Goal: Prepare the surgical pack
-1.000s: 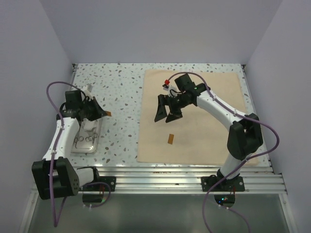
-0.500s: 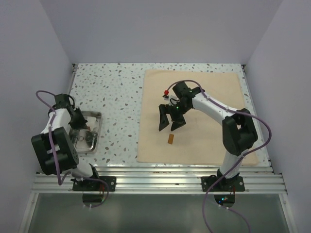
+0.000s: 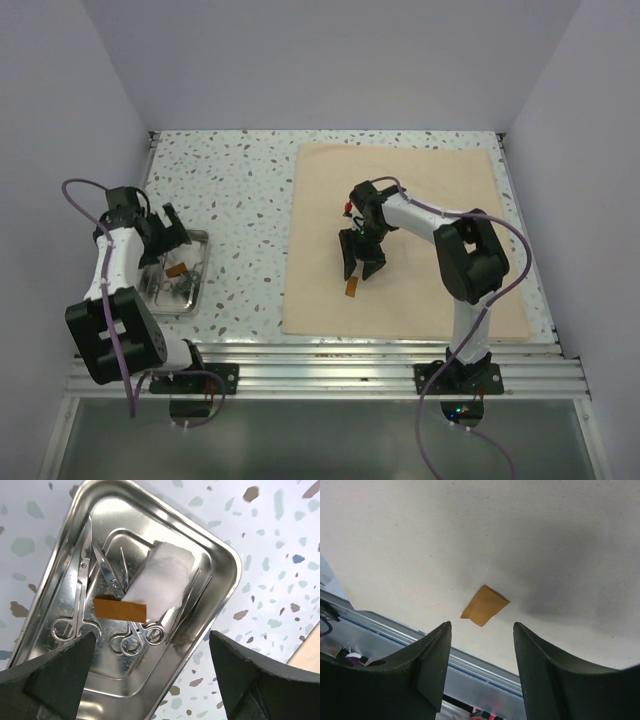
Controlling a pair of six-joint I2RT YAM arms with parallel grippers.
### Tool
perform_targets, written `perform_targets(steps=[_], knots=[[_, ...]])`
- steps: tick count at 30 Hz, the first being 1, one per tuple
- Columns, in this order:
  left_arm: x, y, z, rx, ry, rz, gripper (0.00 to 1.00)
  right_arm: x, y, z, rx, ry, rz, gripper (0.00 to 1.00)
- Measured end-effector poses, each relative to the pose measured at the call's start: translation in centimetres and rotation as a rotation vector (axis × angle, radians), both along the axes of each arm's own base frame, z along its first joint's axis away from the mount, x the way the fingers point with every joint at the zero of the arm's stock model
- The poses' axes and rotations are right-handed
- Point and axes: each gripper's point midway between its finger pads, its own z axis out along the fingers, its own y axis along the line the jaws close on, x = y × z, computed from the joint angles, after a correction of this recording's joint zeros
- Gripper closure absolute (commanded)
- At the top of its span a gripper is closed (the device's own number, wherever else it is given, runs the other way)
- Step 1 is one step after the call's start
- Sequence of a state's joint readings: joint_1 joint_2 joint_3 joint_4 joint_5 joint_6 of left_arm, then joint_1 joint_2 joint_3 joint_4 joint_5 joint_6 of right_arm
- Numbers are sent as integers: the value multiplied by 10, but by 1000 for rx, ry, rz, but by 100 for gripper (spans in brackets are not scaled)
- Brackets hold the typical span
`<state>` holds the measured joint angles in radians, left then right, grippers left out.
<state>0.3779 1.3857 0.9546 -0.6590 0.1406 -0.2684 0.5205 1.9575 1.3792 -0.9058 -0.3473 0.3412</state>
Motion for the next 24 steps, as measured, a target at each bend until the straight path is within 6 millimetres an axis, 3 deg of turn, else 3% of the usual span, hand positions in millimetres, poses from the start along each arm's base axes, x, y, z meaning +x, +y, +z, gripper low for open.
perform_targets(steps=[3,6,10,15,18,24], knots=[[6,-4,18,35,-57,-3,0,1,-2,-5,-25,9,-27,49],[11,-24,22,35,-71,-48,0,3,-3,-7,-46,9,-63,45],[19,-74,20,26,-69,-186,0,4,-5,-11,-85,8,-123,35],[29,-129,28,33,-88,-347,0,3,-4,-13,-146,11,-211,33],[33,-143,36,36,-113,-387,0,-1,-1,-14,-190,4,-248,34],[36,-147,41,28,-130,-402,1,-4,3,-16,-267,-17,-317,44]])
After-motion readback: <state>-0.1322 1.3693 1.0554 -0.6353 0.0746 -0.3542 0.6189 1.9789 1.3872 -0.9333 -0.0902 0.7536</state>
